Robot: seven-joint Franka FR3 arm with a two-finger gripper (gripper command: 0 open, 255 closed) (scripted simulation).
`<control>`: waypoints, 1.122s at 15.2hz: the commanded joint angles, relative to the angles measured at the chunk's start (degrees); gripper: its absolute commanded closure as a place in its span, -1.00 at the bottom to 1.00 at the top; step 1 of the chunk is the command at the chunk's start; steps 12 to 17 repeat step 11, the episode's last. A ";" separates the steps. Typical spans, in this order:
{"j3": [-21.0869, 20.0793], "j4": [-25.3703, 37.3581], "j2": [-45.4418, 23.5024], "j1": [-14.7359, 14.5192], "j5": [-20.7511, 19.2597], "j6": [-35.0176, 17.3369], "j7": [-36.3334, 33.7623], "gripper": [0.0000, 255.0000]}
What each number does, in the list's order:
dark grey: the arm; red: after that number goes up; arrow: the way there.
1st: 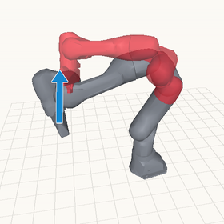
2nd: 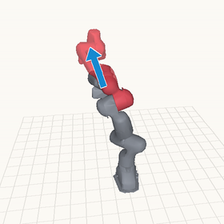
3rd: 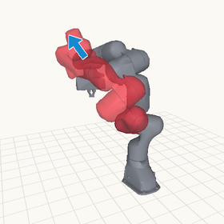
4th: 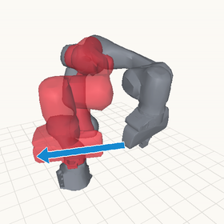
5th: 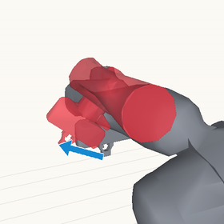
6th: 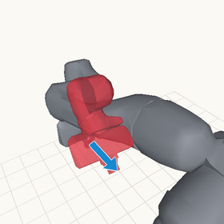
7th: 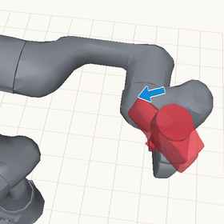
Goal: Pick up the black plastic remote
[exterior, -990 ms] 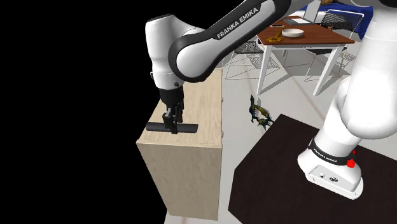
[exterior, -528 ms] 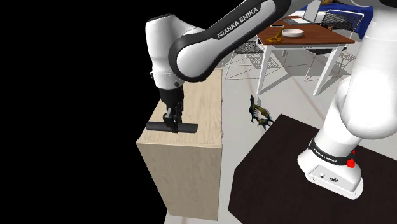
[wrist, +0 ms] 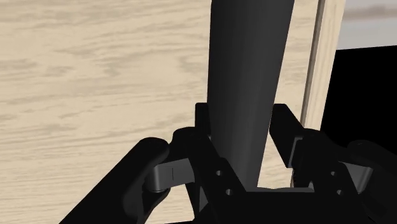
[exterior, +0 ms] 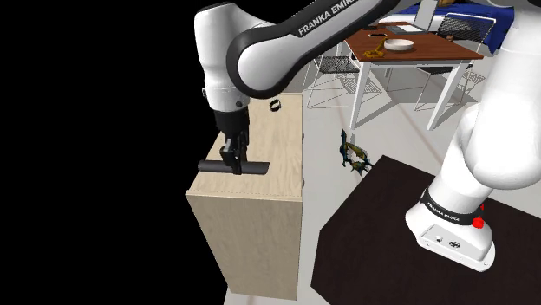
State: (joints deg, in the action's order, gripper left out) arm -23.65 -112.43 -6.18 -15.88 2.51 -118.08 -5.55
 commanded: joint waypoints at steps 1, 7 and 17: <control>0.02 1.09 0.44 0.09 0.17 1.53 0.11 1.00; 0.02 4.30 1.74 0.22 0.63 5.93 0.19 1.00; 0.03 5.56 2.09 0.26 0.75 7.52 0.19 1.00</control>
